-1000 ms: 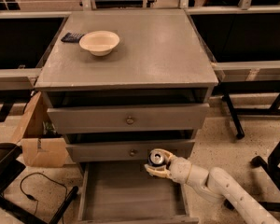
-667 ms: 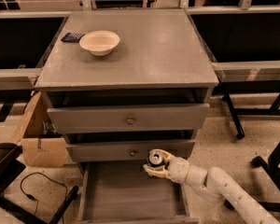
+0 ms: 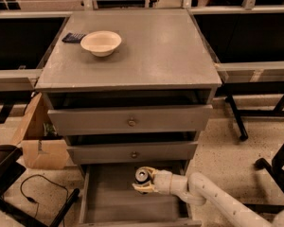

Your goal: Place pepsi can into bottom drawer

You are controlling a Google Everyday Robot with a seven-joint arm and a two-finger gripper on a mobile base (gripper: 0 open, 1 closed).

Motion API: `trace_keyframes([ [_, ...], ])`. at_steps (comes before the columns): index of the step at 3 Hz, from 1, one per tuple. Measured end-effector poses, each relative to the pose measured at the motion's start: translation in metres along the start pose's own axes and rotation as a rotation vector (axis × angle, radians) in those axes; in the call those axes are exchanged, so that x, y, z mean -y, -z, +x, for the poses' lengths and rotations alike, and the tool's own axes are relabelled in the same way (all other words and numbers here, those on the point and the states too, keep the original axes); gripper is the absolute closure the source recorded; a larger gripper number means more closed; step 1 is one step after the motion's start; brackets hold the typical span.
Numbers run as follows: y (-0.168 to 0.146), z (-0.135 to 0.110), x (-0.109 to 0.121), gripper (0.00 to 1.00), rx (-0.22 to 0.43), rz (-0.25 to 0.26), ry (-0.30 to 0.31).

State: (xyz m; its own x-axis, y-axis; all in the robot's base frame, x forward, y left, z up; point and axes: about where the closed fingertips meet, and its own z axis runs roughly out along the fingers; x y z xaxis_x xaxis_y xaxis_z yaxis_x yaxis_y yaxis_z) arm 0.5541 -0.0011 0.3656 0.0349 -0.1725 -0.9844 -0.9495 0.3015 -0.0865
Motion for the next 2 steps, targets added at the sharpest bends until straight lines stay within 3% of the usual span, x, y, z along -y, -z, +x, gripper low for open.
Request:
trace_keyframes([
  [1, -0.041, 0.056, -0.018, 1.0, -0.013, -0.077, -0.003],
  [2, -0.073, 0.089, -0.024, 1.0, 0.005, -0.139, 0.011],
])
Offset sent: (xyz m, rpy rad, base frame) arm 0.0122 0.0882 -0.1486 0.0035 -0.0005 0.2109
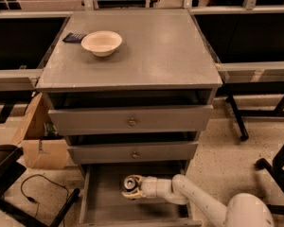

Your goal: Place pepsi can into bottom drawer

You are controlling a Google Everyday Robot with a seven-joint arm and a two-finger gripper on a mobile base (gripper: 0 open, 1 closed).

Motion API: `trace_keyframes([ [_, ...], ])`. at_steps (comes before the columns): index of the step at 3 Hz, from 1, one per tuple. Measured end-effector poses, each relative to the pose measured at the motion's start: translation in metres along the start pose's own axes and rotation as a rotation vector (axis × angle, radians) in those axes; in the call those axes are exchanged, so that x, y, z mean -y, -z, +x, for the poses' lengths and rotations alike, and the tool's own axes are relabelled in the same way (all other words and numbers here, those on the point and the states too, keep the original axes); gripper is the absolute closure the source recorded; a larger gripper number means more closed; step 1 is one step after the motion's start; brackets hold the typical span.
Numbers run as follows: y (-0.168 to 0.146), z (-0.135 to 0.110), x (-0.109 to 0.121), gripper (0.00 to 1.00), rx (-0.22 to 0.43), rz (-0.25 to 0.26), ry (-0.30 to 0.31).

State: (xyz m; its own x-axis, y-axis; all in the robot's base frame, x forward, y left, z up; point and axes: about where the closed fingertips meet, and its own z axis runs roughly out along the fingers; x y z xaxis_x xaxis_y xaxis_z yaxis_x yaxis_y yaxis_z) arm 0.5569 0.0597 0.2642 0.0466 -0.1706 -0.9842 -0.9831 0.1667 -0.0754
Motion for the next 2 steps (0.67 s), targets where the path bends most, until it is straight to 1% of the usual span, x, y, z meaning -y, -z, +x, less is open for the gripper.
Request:
trace_keyframes([
  [1, -0.029, 0.024, -0.001, 1.0, 0.015, -0.03, 0.015],
  [2, -0.049, 0.045, -0.006, 1.0, 0.019, -0.032, 0.015],
])
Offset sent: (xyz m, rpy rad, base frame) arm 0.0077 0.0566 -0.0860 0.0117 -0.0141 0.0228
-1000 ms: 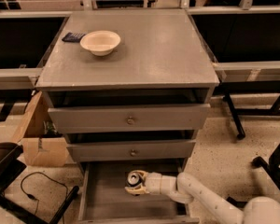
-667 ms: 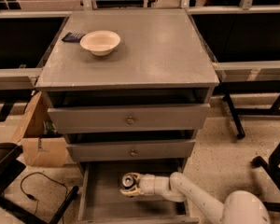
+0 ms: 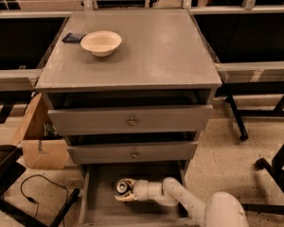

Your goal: Place pepsi can into bottom drawer

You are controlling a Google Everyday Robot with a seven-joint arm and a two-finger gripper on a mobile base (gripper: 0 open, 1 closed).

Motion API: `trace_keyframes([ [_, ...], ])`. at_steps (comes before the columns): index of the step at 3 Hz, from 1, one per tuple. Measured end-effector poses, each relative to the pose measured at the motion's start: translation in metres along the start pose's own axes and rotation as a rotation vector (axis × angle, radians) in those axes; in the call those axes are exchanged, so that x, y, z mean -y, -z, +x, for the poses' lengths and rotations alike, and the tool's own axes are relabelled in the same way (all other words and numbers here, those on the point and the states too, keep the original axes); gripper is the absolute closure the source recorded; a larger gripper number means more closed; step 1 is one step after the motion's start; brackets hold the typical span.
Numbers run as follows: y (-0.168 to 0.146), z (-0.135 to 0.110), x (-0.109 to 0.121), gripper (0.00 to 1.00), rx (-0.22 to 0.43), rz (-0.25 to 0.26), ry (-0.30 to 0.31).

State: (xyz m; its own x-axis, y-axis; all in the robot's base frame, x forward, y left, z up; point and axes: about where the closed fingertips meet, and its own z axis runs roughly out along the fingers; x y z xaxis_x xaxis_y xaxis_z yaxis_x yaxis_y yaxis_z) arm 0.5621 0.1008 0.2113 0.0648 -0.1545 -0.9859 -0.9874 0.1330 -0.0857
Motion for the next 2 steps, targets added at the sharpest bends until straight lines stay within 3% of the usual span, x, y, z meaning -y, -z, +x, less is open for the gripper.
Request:
trace_keyframes([
  [1, -0.0122, 0.012, -0.0052, 0.96, 0.01, 0.005, 0.01],
  [2, -0.0123, 0.012, -0.0052, 0.73, 0.01, 0.005, 0.01],
])
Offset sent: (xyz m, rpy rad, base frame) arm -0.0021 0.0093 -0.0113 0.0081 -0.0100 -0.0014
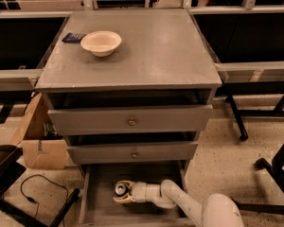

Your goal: Place pepsi can into bottom drawer

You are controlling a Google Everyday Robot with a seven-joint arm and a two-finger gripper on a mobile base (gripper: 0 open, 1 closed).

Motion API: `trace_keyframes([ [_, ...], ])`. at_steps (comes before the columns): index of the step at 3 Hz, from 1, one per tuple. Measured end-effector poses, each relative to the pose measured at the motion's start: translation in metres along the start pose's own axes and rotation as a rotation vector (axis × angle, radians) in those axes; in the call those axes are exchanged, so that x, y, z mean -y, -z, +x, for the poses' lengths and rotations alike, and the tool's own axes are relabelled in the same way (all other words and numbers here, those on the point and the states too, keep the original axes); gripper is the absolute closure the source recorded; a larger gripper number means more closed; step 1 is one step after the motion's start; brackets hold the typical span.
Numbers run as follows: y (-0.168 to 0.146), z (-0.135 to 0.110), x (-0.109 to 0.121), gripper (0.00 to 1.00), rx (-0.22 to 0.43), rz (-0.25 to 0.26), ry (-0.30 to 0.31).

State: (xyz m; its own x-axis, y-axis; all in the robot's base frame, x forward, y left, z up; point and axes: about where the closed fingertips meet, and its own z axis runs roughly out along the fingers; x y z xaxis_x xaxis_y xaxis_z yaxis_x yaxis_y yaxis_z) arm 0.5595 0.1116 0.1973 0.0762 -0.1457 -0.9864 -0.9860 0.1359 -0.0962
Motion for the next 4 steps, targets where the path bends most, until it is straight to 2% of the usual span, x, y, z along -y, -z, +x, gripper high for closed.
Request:
trace_keyframes([
  [3, -0.0001, 0.0, 0.0, 0.04, 0.0, 0.0, 0.0],
  [4, -0.0001, 0.0, -0.0001, 0.0, 0.0, 0.0, 0.0],
])
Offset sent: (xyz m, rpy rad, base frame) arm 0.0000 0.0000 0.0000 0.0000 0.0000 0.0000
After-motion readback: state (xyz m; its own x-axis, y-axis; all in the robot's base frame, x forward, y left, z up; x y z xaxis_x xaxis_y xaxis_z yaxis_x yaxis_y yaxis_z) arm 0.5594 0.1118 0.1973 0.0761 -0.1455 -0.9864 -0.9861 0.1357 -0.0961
